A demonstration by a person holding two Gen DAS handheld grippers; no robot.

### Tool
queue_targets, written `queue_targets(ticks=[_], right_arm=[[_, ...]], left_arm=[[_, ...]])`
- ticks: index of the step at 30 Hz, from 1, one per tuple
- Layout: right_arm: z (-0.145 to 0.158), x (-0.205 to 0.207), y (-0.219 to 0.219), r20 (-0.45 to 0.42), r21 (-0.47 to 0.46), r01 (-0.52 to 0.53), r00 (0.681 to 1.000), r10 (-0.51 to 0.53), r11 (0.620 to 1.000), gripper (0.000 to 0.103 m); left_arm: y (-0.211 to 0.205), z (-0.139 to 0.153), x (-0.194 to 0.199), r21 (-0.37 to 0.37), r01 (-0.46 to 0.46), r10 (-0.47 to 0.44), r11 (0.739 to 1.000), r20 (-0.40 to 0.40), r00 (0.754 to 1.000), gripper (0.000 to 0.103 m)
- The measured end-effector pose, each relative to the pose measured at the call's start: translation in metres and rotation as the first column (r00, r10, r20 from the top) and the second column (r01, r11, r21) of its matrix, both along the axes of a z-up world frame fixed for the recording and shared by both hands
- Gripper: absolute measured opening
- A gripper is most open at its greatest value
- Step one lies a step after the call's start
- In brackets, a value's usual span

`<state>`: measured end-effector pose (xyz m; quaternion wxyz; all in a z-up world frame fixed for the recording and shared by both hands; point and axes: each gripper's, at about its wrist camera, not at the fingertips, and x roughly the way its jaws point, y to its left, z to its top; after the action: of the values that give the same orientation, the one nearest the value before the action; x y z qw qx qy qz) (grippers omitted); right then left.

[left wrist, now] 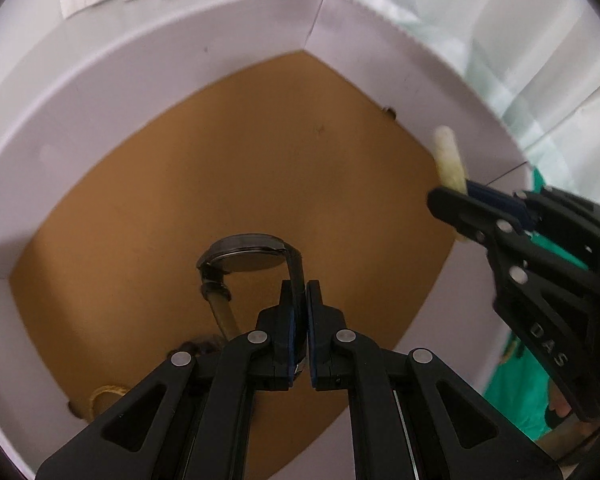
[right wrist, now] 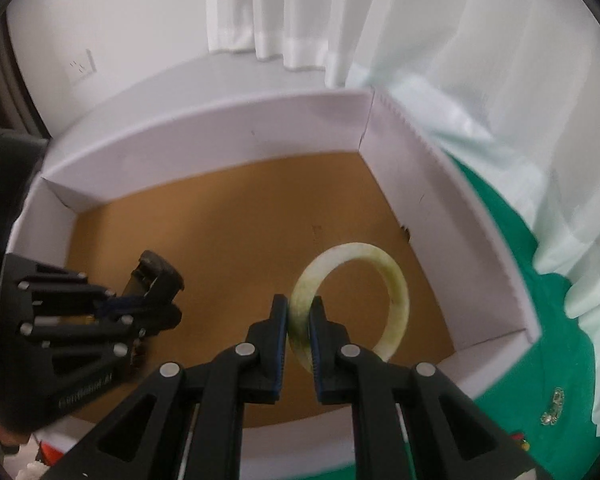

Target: Organize jewelry

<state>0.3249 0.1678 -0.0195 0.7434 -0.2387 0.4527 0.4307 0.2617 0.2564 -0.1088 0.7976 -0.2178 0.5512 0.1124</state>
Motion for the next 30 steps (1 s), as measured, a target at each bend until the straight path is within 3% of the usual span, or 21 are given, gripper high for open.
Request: queue_targets(ticks=[1, 3, 4, 5, 6, 11, 16, 19, 21, 23, 30], right_arm=[[-0.005, 0.003, 0.003, 0.002, -0.008, 0.005, 1.0, -0.005, 1.0, 0.014], [-0.011, 0.006, 0.004, 0.023, -0.016, 0.043, 0.999, -0.043, 0.999, 0.022], [-0.012, 0.009, 0.002, 0.004, 0.007, 0.061, 0.998, -0.061, 0.998, 0.029], [-0.012, 0.012, -0.001, -0.014, 0.025, 0.078, 0.997, -0.077, 0.997, 0.046], [-0.01, 0.014, -0.005, -0.031, 0.05, 0.097, 0.995, -0.095, 0.994, 0.052], [0.016, 0.009, -0.041, -0.059, 0.174, 0.159, 0.987, -0.151, 0.972, 0.052], [0.04, -0.014, -0.106, -0.036, 0.241, 0.232, 0.972, -0.231, 0.942, 0.064], [0.044, -0.037, -0.149, -0.012, 0.228, 0.262, 0.964, -0.266, 0.938, 0.066], [0.044, -0.056, -0.178, 0.011, 0.213, 0.287, 0.955, -0.296, 0.934, 0.078], [0.042, -0.075, -0.208, 0.038, 0.211, 0.318, 0.942, -0.333, 0.924, 0.078], [0.02, -0.139, -0.317, 0.067, 0.191, 0.467, 0.871, -0.486, 0.863, 0.08]], left_arm=[[0.001, -0.003, 0.003, 0.003, -0.001, 0.001, 1.0, -0.005, 1.0, 0.007], [0.001, -0.008, 0.005, 0.003, -0.008, 0.008, 1.0, -0.009, 1.0, 0.034], [0.0, -0.009, 0.003, 0.007, -0.011, 0.011, 1.0, -0.007, 1.0, 0.043], [-0.001, -0.007, 0.002, 0.02, -0.014, 0.014, 1.0, -0.005, 1.0, 0.055], [-0.001, -0.005, -0.002, 0.036, -0.018, 0.018, 0.999, 0.001, 1.0, 0.061], [-0.01, 0.026, -0.029, 0.105, -0.027, 0.018, 0.994, 0.084, 0.996, 0.071], [-0.04, 0.065, -0.069, 0.159, -0.005, -0.027, 0.987, 0.196, 0.98, 0.079], [-0.067, 0.081, -0.087, 0.18, 0.03, -0.077, 0.983, 0.257, 0.963, 0.087], [-0.091, 0.091, -0.104, 0.2, 0.062, -0.122, 0.978, 0.302, 0.946, 0.095], [-0.122, 0.095, -0.12, 0.216, 0.104, -0.174, 0.971, 0.338, 0.925, 0.098], [-0.2, 0.085, -0.163, 0.196, 0.232, -0.292, 0.953, 0.382, 0.877, 0.099]])
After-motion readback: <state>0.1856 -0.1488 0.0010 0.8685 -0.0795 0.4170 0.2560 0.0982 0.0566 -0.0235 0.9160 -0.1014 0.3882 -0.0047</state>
